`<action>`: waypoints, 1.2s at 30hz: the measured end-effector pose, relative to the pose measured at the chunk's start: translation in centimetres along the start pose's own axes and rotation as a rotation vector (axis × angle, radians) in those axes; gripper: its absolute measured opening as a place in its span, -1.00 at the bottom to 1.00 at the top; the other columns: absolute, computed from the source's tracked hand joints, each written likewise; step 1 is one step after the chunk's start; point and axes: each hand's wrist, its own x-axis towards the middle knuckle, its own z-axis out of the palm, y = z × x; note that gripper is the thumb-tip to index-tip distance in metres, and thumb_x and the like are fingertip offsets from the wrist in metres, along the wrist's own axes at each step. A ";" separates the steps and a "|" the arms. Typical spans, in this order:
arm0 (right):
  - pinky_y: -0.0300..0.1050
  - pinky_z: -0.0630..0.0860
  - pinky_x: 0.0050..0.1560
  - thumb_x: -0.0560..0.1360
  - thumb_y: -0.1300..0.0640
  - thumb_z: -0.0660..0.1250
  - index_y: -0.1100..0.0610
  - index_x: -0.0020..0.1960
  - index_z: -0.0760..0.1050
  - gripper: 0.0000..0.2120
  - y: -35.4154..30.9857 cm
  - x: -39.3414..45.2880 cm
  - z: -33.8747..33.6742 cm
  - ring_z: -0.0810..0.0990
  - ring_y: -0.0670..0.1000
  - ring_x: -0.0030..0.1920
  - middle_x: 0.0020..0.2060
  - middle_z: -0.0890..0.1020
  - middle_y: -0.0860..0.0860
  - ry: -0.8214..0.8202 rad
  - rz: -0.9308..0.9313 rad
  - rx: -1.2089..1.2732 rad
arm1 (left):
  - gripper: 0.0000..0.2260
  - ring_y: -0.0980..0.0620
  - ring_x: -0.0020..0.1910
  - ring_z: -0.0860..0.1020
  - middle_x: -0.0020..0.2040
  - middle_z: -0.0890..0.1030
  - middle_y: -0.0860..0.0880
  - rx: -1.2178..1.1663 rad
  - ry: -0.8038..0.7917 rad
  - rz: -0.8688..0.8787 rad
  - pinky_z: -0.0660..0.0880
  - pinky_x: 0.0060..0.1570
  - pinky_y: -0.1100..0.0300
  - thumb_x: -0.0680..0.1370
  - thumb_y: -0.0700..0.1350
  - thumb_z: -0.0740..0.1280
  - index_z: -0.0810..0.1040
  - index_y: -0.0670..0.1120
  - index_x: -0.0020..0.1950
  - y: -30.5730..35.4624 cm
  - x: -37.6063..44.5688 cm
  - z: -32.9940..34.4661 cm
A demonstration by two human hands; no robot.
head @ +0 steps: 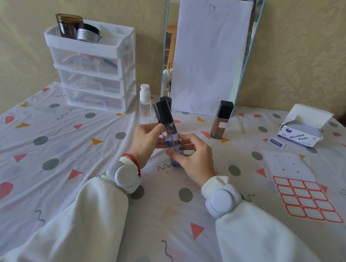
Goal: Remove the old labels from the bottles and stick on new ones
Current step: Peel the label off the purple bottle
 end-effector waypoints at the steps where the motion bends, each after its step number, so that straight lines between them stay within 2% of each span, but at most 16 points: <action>1: -0.45 0.37 -0.18 0.35 -0.06 0.53 -0.03 0.07 0.53 -0.65 0.0 0.0 0.0 0.53 -0.25 -0.15 0.02 0.66 -0.08 0.000 0.001 -0.002 | -0.77 0.00 -0.17 0.69 -0.19 0.71 0.03 0.002 0.002 -0.004 0.60 -0.21 0.23 0.60 -0.10 0.23 0.66 -0.02 -0.13 -0.1 0.0 0.0; 5: -0.51 0.34 -0.21 0.34 -0.05 0.54 -0.10 0.01 0.47 -0.67 -0.2 0.0 -0.1 0.52 -0.31 -0.16 -0.06 0.59 -0.20 0.002 0.005 0.007 | -0.74 -0.02 -0.15 0.69 -0.18 0.71 0.00 -0.005 -0.011 -0.007 0.62 -0.14 0.17 0.60 -0.17 0.20 0.65 -0.01 -0.15 -0.4 0.0 -0.2; 8: -0.51 0.31 -0.21 0.34 -0.05 0.54 -0.10 0.00 0.45 -0.67 -0.3 -0.1 -0.1 0.50 -0.33 -0.17 -0.08 0.55 -0.23 0.006 -0.006 0.001 | -0.79 -0.01 -0.16 0.69 -0.15 0.70 0.00 -0.007 -0.001 -0.012 0.63 -0.12 0.15 0.60 -0.10 0.22 0.64 -0.01 -0.12 -0.4 0.1 -0.1; 13: -0.45 0.36 -0.18 0.35 -0.04 0.54 -0.09 0.01 0.45 -0.67 -0.4 -0.1 -0.2 0.51 -0.29 -0.15 -0.06 0.58 -0.19 -0.005 -0.007 0.020 | -0.80 0.03 -0.19 0.69 -0.21 0.71 0.07 -0.038 -0.006 0.000 0.57 -0.27 0.31 0.58 -0.05 0.26 0.66 0.01 -0.15 -0.1 0.0 0.0; 20: -0.37 0.44 -0.15 0.35 -0.04 0.54 -0.05 0.01 0.46 -0.66 -0.4 0.0 -0.2 0.57 -0.11 -0.07 0.02 0.65 -0.05 -0.017 0.007 0.027 | -0.77 -0.05 -0.14 0.69 -0.10 0.70 -0.08 -0.032 -0.003 -0.034 0.62 -0.15 0.19 0.60 -0.11 0.22 0.65 -0.09 -0.10 -0.3 0.3 -0.2; 23: -0.40 0.43 -0.16 0.35 -0.02 0.54 -0.01 0.02 0.48 -0.66 -0.4 0.0 -0.3 0.56 -0.14 -0.09 -0.01 0.65 -0.06 -0.020 0.010 0.045 | -0.73 -0.09 -0.14 0.69 -0.13 0.71 -0.09 -0.091 -0.038 -0.029 0.64 -0.12 0.10 0.59 -0.19 0.17 0.67 -0.08 -0.10 -0.4 0.1 -0.3; 25: -0.40 0.43 -0.16 0.35 -0.02 0.54 -0.01 0.02 0.48 -0.66 -0.4 0.0 -0.2 0.56 -0.14 -0.09 -0.04 0.62 -0.10 -0.020 0.010 0.047 | -0.76 -0.07 -0.14 0.69 -0.13 0.71 -0.07 -0.064 -0.030 -0.031 0.64 -0.09 0.10 0.59 -0.16 0.20 0.66 -0.07 -0.08 -0.4 0.2 -0.3; 28: -0.41 0.42 -0.17 0.34 -0.03 0.54 -0.03 0.01 0.46 -0.66 -0.4 0.0 -0.2 0.55 -0.16 -0.10 -0.08 0.58 -0.16 -0.023 0.006 0.045 | -0.82 -0.04 -0.15 0.69 -0.15 0.71 -0.05 -0.037 -0.018 -0.032 0.63 -0.12 0.15 0.57 -0.12 0.26 0.66 -0.07 -0.08 -0.5 0.2 -0.3; 32: -0.41 0.40 -0.19 0.34 -0.06 0.54 -0.06 0.00 0.45 -0.66 -0.3 0.0 -0.1 0.54 -0.19 -0.14 -0.08 0.57 -0.18 -0.020 -0.005 0.023 | -0.80 -0.04 -0.14 0.69 -0.12 0.71 -0.08 -0.007 -0.005 -0.032 0.60 -0.19 0.26 0.58 -0.09 0.27 0.67 -0.13 -0.06 -0.4 0.4 -0.2; 36: -0.46 0.37 -0.19 0.34 -0.06 0.54 -0.08 0.00 0.45 -0.66 -0.3 0.0 -0.1 0.53 -0.25 -0.15 -0.09 0.56 -0.22 -0.016 -0.009 0.019 | -0.79 -0.01 -0.17 0.69 -0.17 0.71 -0.03 0.003 0.001 -0.032 0.63 -0.19 0.21 0.59 -0.15 0.24 0.66 -0.09 -0.10 -0.4 0.3 -0.3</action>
